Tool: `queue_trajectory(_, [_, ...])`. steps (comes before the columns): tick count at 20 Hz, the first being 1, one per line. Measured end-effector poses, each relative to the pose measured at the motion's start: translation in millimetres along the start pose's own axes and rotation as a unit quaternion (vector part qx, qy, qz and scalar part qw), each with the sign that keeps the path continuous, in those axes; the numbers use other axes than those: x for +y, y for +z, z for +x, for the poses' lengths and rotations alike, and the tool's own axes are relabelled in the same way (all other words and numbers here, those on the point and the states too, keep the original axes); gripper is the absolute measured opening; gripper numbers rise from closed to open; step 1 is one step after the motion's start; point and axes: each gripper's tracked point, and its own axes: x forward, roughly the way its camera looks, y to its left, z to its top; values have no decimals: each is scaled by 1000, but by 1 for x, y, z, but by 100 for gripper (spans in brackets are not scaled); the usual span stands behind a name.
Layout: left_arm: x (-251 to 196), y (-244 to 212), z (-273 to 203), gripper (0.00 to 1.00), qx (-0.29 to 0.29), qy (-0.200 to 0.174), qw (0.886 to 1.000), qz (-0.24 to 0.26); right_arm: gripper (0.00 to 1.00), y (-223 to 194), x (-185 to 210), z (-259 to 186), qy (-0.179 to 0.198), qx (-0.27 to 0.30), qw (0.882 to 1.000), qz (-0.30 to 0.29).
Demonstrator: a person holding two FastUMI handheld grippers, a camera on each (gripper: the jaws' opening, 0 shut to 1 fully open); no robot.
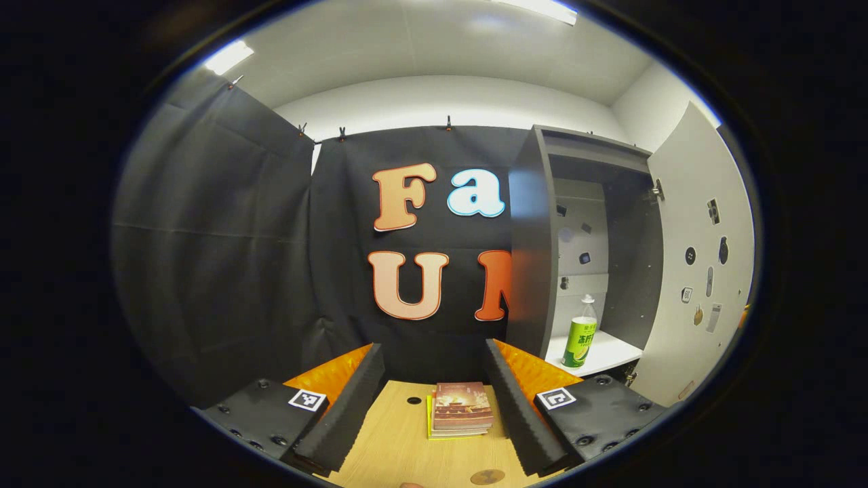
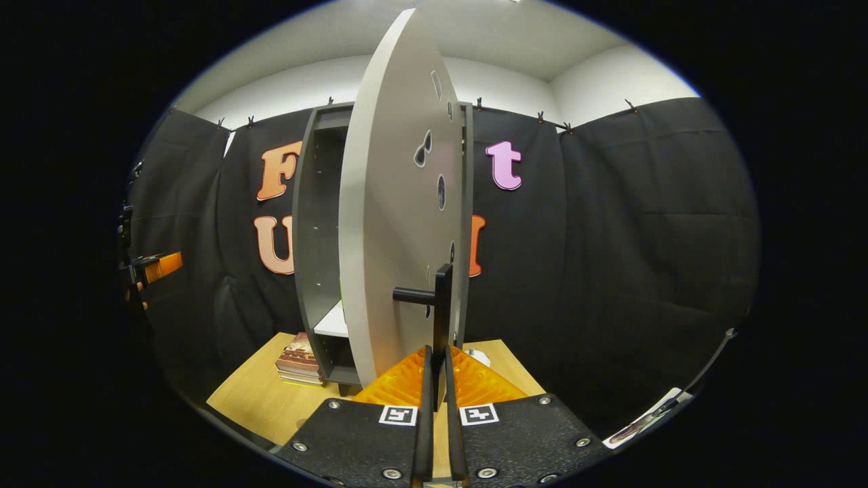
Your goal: Open the cabinet door with the right hand, grasp the bottle in the cabinet with the left hand and place it on the coaster, then close the cabinet door with the right hand.
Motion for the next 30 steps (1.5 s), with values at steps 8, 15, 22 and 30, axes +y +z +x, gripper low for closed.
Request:
queue_trajectory(8, [-42,-3,-2,94,8,0,1000,3,8,2,-25,3,-11,-9,1000,-9])
queue_trajectory(15, [-80,-8,-3,94,15,-6,1000,6,5,1,-35,4,-7,-12,1000,24])
queue_trajectory(22, [-124,-13,2,97,16,-31,999,13,6,1,-39,3,5,-15,1000,24])
queue_trajectory(30, [-187,-31,28,94,27,-70,997,4,7,-3,-52,-3,-20,-12,999,37])
